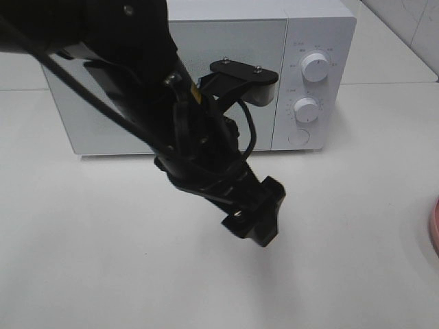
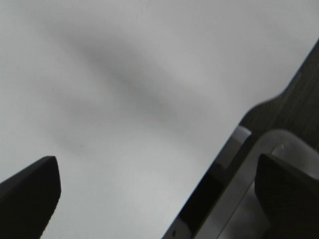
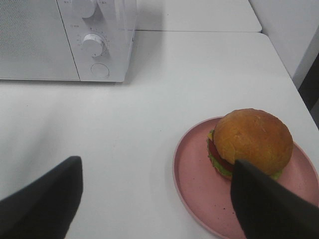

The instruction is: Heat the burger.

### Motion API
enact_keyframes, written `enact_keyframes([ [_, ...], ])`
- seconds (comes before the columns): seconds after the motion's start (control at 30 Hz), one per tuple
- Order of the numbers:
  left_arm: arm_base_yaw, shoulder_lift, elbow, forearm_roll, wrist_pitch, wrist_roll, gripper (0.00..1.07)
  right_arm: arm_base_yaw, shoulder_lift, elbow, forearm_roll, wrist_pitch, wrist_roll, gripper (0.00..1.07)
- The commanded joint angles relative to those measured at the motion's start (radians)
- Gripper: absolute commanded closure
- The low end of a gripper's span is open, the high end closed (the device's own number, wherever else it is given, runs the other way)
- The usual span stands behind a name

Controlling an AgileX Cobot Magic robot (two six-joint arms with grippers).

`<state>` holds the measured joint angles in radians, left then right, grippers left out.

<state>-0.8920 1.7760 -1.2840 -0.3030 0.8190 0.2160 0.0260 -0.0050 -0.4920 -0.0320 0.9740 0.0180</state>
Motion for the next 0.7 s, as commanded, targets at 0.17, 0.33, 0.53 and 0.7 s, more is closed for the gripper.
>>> enact_keyframes([
  [0.17, 0.040, -0.077, -0.009, 0.095, 0.175, -0.072, 0.08, -0.006, -0.034, 0.003, -0.004, -0.012, 0.001, 0.33],
  [0.33, 0.237, -0.089, -0.009, 0.089, 0.311, -0.078, 0.08, -0.006, -0.034, 0.003, -0.004, -0.012, 0.001, 0.33],
  [0.53, 0.361, -0.091, -0.008, 0.089, 0.397, -0.077, 0.08, -0.006, -0.034, 0.003, -0.004, -0.012, 0.001, 0.33],
  [0.7, 0.574, -0.144, 0.003, 0.077, 0.491, -0.076, 0.08, -0.006, -0.034, 0.003, -0.004, -0.012, 0.001, 0.33],
])
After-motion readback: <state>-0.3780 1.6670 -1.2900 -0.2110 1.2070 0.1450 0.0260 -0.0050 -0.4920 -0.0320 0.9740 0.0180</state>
